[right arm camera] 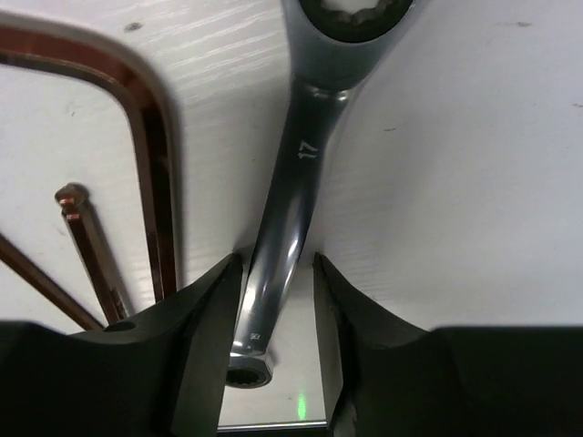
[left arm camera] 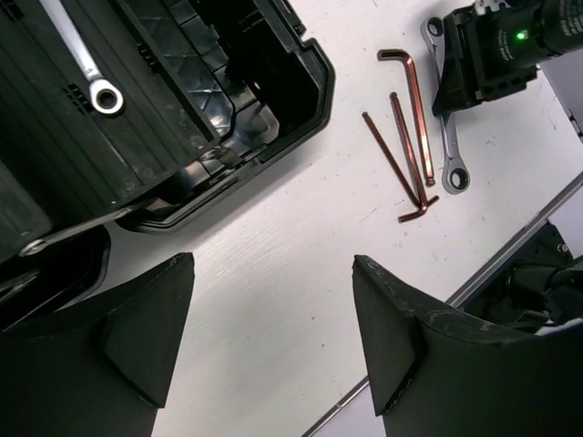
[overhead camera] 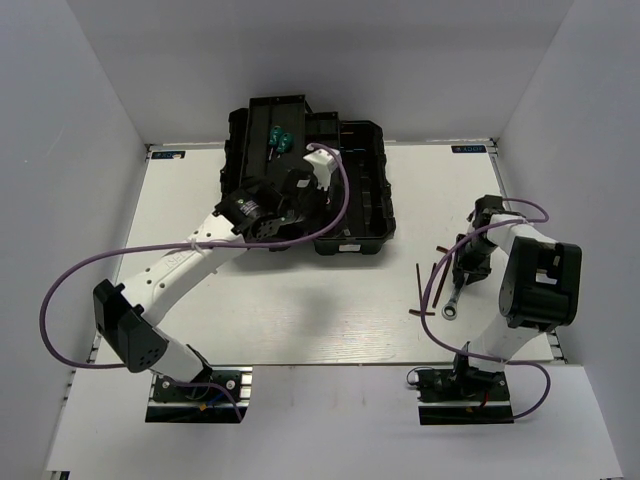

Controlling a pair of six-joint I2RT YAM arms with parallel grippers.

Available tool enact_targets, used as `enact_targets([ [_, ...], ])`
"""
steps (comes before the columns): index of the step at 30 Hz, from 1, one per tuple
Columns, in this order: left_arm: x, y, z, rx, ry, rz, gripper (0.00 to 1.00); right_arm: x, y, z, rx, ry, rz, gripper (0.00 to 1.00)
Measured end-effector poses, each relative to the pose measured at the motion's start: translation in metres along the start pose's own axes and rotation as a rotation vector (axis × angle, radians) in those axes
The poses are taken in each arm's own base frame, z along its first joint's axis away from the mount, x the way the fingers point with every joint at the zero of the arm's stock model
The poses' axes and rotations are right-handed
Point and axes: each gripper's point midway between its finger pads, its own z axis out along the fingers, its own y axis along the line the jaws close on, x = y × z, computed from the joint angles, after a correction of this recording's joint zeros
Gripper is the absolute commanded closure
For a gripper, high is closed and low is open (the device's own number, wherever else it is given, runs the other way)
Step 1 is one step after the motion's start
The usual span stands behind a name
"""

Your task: Sort the tools into containers

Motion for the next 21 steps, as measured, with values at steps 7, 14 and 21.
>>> enact_targets([
  [7, 0.008, -0.016, 0.001, 0.025, 0.013, 0.005, 0.19, 0.001, -0.003, 0.004, 0.037, 0.016, 0.075, 0.77],
  [14, 0.02, -0.02, 0.004, 0.016, 0.038, 0.017, 0.18, 0.001, -0.004, 0.003, 0.048, 0.011, 0.114, 1.0],
  [21, 0.027, -0.021, 0.002, 0.008, 0.045, 0.024, 0.18, -0.031, -0.002, -0.019, 0.007, -0.054, 0.066, 1.0],
])
